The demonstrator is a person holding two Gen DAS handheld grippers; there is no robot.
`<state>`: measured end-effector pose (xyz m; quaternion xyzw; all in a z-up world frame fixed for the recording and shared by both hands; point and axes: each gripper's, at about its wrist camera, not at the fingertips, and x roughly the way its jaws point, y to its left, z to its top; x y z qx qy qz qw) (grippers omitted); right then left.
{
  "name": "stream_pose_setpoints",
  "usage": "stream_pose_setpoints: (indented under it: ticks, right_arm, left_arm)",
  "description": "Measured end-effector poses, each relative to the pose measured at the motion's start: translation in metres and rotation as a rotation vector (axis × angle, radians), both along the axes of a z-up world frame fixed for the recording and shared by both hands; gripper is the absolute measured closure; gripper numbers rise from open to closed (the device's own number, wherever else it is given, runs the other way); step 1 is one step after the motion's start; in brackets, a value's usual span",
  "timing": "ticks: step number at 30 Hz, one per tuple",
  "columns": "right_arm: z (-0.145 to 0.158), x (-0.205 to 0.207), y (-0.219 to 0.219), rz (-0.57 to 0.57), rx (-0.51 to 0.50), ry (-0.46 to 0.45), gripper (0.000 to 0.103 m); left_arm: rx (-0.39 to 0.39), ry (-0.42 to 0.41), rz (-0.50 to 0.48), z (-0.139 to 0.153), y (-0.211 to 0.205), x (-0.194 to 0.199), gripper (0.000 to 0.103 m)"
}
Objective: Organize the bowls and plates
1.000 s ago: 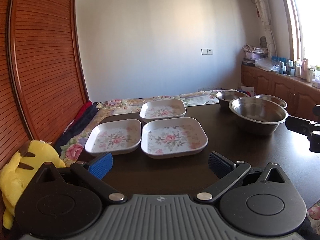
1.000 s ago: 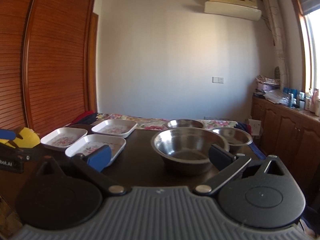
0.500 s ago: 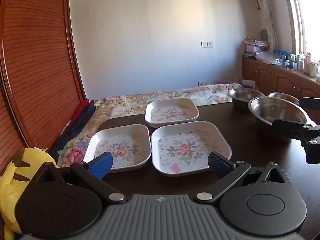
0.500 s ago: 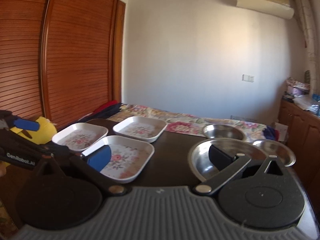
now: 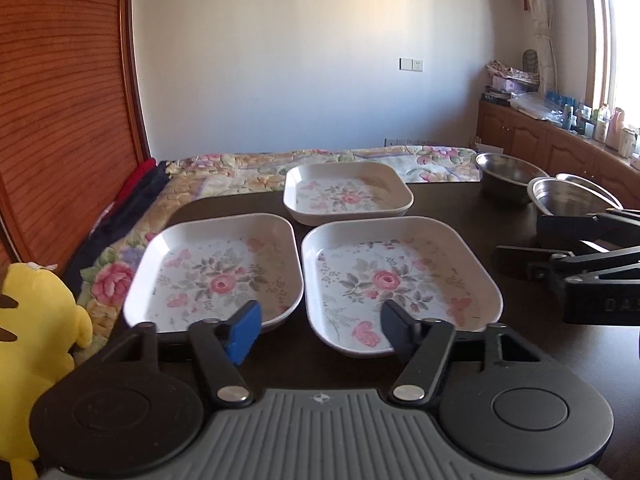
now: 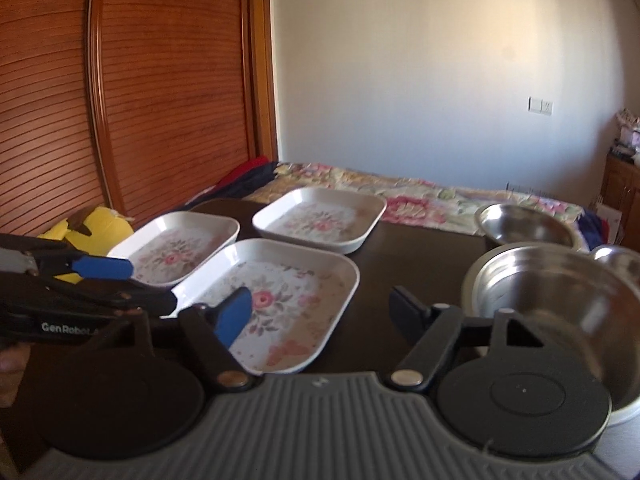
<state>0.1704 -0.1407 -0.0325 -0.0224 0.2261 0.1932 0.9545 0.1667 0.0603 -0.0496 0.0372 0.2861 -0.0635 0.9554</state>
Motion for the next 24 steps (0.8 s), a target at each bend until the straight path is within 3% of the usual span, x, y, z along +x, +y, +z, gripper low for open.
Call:
stream_pose_setpoints:
  ticks: [3,10,24]
  right_arm:
    - [-0.006,0.009,0.005,0.010,-0.016,0.035,0.041]
    - [-0.015,0.021,0.005,0.006,-0.027,0.081,0.051]
    - [-0.026,0.031,0.006,0.001,-0.028,0.129,0.058]
  left_arm:
    - [0.000,0.010,-0.006,-0.005,0.000,0.007,0.044]
    - [-0.043,0.034,-0.017,-0.012,0.005,0.015,0.059]
    - [-0.071,0.057,-0.007,-0.022,0.007,0.023,0.075]
